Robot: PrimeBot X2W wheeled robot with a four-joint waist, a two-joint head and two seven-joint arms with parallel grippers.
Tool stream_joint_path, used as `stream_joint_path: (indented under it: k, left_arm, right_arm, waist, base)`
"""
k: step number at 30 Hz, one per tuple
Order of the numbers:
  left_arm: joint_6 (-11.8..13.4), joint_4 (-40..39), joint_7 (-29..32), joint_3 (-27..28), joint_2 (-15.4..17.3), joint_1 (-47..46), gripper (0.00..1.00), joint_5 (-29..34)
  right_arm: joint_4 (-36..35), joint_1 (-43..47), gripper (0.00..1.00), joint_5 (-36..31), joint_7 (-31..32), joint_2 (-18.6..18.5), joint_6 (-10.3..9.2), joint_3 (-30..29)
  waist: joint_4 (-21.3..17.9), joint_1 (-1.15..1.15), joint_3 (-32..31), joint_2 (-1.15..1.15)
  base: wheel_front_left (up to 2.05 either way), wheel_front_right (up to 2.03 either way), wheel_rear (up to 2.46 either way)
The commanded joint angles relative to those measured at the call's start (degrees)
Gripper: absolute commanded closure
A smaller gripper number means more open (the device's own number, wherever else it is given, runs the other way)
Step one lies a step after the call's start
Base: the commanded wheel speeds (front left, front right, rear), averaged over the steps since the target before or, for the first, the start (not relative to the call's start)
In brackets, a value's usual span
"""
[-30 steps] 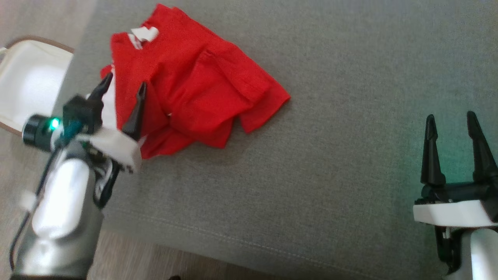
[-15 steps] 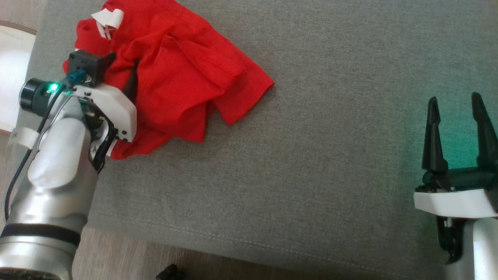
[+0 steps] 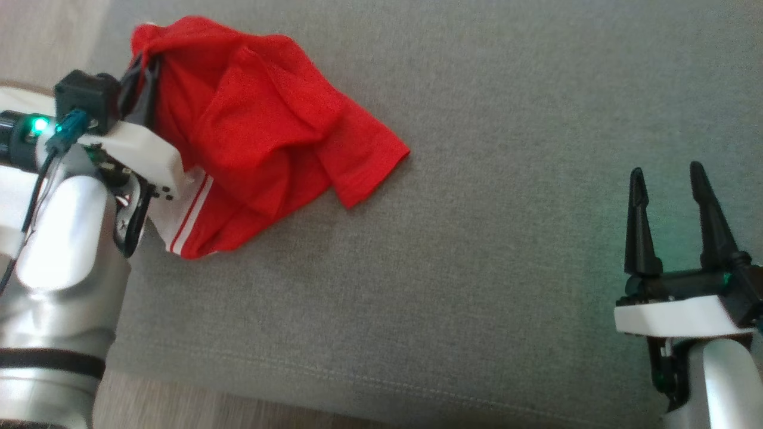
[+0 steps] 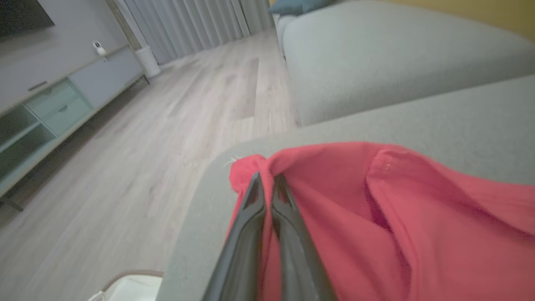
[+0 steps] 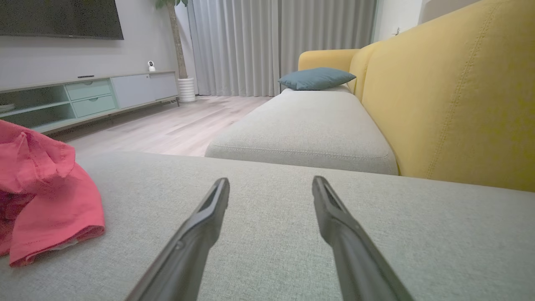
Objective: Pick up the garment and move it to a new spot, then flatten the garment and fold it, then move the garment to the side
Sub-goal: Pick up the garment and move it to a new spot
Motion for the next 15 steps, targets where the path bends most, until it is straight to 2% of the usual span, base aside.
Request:
stream_joint_path:
  k: [1,6,7,11,15]
  left_arm:
    - [1.41,-4.19,-0.97,2.71,3.66,-0.05,1.0,-0.45]
    - [4.64,-14.33,-1.7,4.6,4.78,3.32,1.0,-0.89]
    - [4.64,-14.33,-1.7,4.6,4.78,3.32,1.0,-0.89]
    - [6.59,-23.68,-1.31,5.47,5.31,6.72,1.0,-1.26]
    - [7.38,-31.86,1.24,4.88,5.41,9.37,1.0,-1.37]
  right_arm:
    - [-0.81,-0.5,0.0,0.94,-0.72,-0.37,0.23,1.81]
    - [1.47,0.07,0.0,2.96,-1.06,-0.37,0.23,3.05]
    - [1.47,0.07,0.0,2.96,-1.06,-0.37,0.23,3.05]
    - [2.68,0.41,0.0,4.4,-1.16,-0.37,0.23,4.08]
    - [2.66,0.36,0.0,5.49,-1.17,-0.37,0.23,4.59]
  waist:
    - [-0.7,0.0,-3.25,0.0]
    - [-1.41,0.0,-7.63,0.0]
    - [-1.41,0.0,-7.63,0.0]
    - [-2.39,0.0,-10.58,0.0]
    - [-4.05,0.0,-12.68,0.0]
  base:
    - [0.0,0.0,0.0]
    - [0.0,0.0,0.0]
    - [0.0,0.0,0.0]
    - [0.0,0.0,0.0]
    - [0.0,0.0,0.0]
